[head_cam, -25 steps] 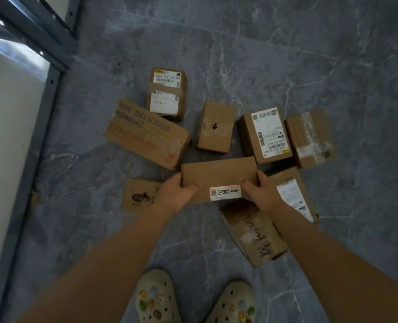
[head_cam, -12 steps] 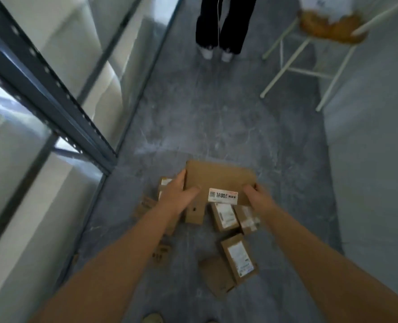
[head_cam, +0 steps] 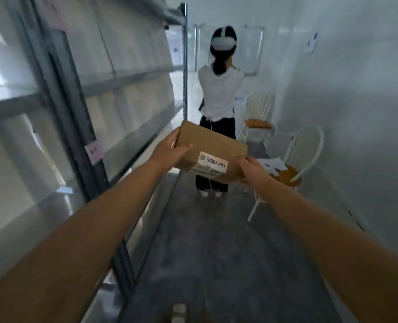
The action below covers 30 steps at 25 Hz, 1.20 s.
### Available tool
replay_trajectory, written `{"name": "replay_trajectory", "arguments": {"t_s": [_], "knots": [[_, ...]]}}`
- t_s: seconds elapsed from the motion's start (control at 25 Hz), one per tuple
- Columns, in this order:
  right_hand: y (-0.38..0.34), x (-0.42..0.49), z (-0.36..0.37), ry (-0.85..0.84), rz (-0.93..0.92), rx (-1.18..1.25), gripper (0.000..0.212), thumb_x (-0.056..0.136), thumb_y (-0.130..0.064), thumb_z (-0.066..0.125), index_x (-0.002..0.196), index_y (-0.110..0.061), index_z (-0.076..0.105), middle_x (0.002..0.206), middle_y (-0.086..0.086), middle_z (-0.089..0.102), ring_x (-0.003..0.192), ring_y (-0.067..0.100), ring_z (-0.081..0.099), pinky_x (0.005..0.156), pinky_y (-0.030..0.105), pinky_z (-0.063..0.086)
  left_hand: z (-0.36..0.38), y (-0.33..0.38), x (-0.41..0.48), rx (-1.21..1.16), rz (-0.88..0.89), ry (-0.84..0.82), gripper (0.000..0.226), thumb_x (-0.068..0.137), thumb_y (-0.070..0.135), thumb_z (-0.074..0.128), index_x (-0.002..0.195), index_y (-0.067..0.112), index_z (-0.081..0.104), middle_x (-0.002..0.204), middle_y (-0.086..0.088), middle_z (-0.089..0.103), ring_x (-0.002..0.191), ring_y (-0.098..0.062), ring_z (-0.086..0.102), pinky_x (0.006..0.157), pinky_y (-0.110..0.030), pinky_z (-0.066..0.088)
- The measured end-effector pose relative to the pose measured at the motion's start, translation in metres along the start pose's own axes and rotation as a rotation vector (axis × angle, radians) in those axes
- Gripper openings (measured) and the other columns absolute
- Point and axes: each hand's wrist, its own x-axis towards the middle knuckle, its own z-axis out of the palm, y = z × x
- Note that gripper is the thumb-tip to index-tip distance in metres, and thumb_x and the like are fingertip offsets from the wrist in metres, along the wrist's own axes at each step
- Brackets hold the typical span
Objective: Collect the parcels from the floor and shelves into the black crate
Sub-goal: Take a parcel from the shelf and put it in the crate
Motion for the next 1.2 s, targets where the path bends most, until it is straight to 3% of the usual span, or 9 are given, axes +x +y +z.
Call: {"name": "replay_trajectory", "arguments": {"t_s": [0.16, 0.32, 0.44, 0.56, 0.68, 0.76, 0.88, 1.0, 1.2], "knots": [[-0.092, -0.032, -0.026, -0.02, -0.26, -0.021, 0.065, 0.083, -0.031, 0.066, 0.137, -0.01, 0.038, 0.135, 0.01, 0.051, 0.115, 0.026, 0.054, 0.09, 0.036, 0.048, -0.036, 0.109, -0.009, 0.006, 0.17, 0.026, 0.061, 0.086, 0.017, 0.061, 0.142, 0.028, 0.038, 0.136, -0.001, 0.05, 0.114, -0.017, 0.052, 0.081, -0.021, 0.043], [-0.13, -0.052, -0.056, -0.061, -0.408, -0.217, 0.122, 0.063, -0.028, 0.085, 0.149, -0.024, -0.002, 0.151, 0.009, 0.024, 0.136, 0.028, 0.033, 0.105, 0.043, 0.038, -0.05, 0.167, -0.032, 0.049, 0.317, -0.026, 0.067, 0.085, 0.022, 0.065, 0.143, 0.029, 0.033, 0.12, 0.012, 0.045, 0.099, -0.006, 0.052, 0.064, -0.005, 0.045], [-0.132, -0.061, -0.069, -0.072, -0.453, -0.438, 0.137, 0.052, -0.039, 0.088, 0.147, -0.031, -0.01, 0.153, 0.007, 0.013, 0.14, 0.03, 0.02, 0.111, 0.048, 0.028, -0.049, 0.195, -0.043, 0.13, 0.397, -0.119, 0.065, 0.084, 0.03, 0.066, 0.142, 0.028, 0.036, 0.118, 0.007, 0.056, 0.097, -0.003, 0.059, 0.063, -0.005, 0.049], [-0.12, -0.066, -0.07, 0.019, -0.447, -0.443, 0.121, 0.054, -0.044, 0.085, 0.147, -0.027, 0.009, 0.144, 0.011, 0.028, 0.131, 0.03, 0.034, 0.107, 0.049, 0.037, -0.039, 0.209, -0.048, 0.151, 0.374, -0.195, 0.066, 0.079, 0.049, 0.066, 0.138, 0.038, 0.039, 0.121, 0.012, 0.06, 0.099, -0.002, 0.061, 0.069, -0.01, 0.05], [-0.104, -0.076, -0.069, -0.08, -0.306, 0.104, 0.081, 0.066, -0.033, 0.081, 0.131, -0.019, 0.035, 0.132, 0.008, 0.048, 0.109, 0.021, 0.056, 0.074, 0.038, 0.057, -0.036, 0.196, -0.045, 0.113, 0.323, -0.046, 0.082, 0.072, 0.062, 0.064, 0.142, 0.041, 0.027, 0.149, 0.008, 0.034, 0.125, -0.007, 0.039, 0.097, -0.025, 0.034], [-0.094, -0.084, -0.069, -0.237, -0.138, 0.521, 0.064, 0.071, -0.029, 0.077, 0.125, -0.017, 0.045, 0.122, 0.009, 0.057, 0.099, 0.02, 0.06, 0.061, 0.031, 0.057, -0.034, 0.168, -0.05, 0.046, 0.216, 0.053, 0.097, 0.065, 0.066, 0.065, 0.145, 0.039, 0.018, 0.156, 0.005, 0.019, 0.138, -0.014, 0.024, 0.104, -0.032, 0.026], [-0.085, -0.095, -0.056, -0.402, -0.043, 0.804, 0.057, 0.061, -0.036, 0.077, 0.113, -0.022, 0.058, 0.106, 0.008, 0.064, 0.086, 0.022, 0.067, 0.063, 0.03, 0.057, -0.018, 0.12, -0.071, -0.017, -0.006, -0.07, 0.108, 0.058, 0.07, 0.063, 0.147, 0.038, 0.01, 0.156, 0.001, 0.02, 0.141, -0.021, 0.025, 0.109, -0.041, 0.023], [-0.087, -0.107, -0.023, -0.514, 0.001, 0.819, 0.071, 0.058, -0.047, 0.076, 0.121, -0.02, 0.056, 0.114, 0.01, 0.063, 0.084, 0.025, 0.069, 0.068, 0.032, 0.057, -0.011, 0.103, -0.089, -0.241, -0.133, -0.142, 0.095, 0.064, 0.071, 0.059, 0.143, 0.043, 0.016, 0.152, 0.007, 0.029, 0.139, -0.024, 0.029, 0.107, -0.046, 0.023], [-0.095, -0.129, 0.048, -0.68, 0.043, 0.697, 0.081, 0.06, -0.053, 0.07, 0.131, -0.021, 0.048, 0.116, 0.01, 0.059, 0.107, 0.026, 0.06, 0.086, 0.037, 0.049, -0.033, 0.11, -0.109, -0.59, -0.03, 0.135, 0.067, 0.073, 0.042, 0.071, 0.13, 0.04, 0.037, 0.119, -0.001, 0.063, 0.115, -0.025, 0.057, 0.105, -0.05, 0.036]]}}
